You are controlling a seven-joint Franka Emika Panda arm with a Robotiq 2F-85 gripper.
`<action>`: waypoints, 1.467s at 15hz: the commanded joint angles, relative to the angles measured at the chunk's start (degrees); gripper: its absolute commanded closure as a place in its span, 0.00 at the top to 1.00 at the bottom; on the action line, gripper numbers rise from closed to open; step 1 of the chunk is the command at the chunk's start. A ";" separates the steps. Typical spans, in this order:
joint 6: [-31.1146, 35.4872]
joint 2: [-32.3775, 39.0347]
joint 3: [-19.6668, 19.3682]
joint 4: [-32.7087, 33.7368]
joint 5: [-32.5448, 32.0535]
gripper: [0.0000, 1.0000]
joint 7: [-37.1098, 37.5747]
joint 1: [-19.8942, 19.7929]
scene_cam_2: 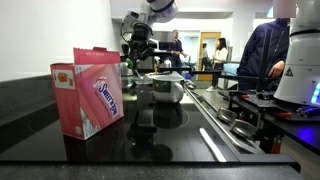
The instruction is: Put the marker in the mug
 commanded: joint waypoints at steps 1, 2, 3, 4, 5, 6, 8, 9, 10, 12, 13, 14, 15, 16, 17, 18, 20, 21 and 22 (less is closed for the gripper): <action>-8.44 -5.39 -0.81 -4.89 16.55 0.05 -17.16 -3.19; -12.43 -6.24 -2.77 -5.39 20.63 0.05 -21.39 -2.83; -17.04 -7.05 -5.26 -5.87 24.15 0.05 -24.93 -2.06; -21.61 -7.66 -8.11 -6.29 26.43 0.05 -27.21 -0.85; -26.10 -8.16 -11.16 -6.83 27.36 0.05 -27.88 0.51; -29.70 -8.55 -13.94 -7.35 27.73 0.05 -28.17 1.96; -36.02 -8.86 -18.79 -8.30 26.90 0.05 -28.16 4.76; -38.16 -8.79 -20.56 -8.68 26.74 0.05 -28.20 5.96; -39.78 -8.55 -21.97 -9.01 26.80 0.05 -28.71 7.04; -41.16 -8.11 -24.04 -9.45 26.85 0.05 -29.03 9.33; -41.97 -7.60 -24.64 -9.27 26.83 0.05 -29.67 10.16; -41.28 -7.30 -25.28 -9.31 26.67 0.05 -29.17 11.28; -40.00 -6.55 -25.73 -8.91 26.32 0.05 -29.07 12.36; -40.42 -5.23 -25.99 -8.00 26.40 0.05 -29.40 12.91; -40.04 -4.41 -26.24 -7.54 26.22 0.05 -29.48 13.62; -40.67 -3.21 -26.31 -6.80 26.33 0.05 -29.37 13.95; -40.41 -1.45 -26.47 -5.80 25.67 0.05 -28.80 14.76; -40.58 -0.38 -26.43 -5.19 25.67 0.05 -28.88 14.83; -40.64 0.56 -26.37 -4.69 25.87 0.05 -28.90 14.83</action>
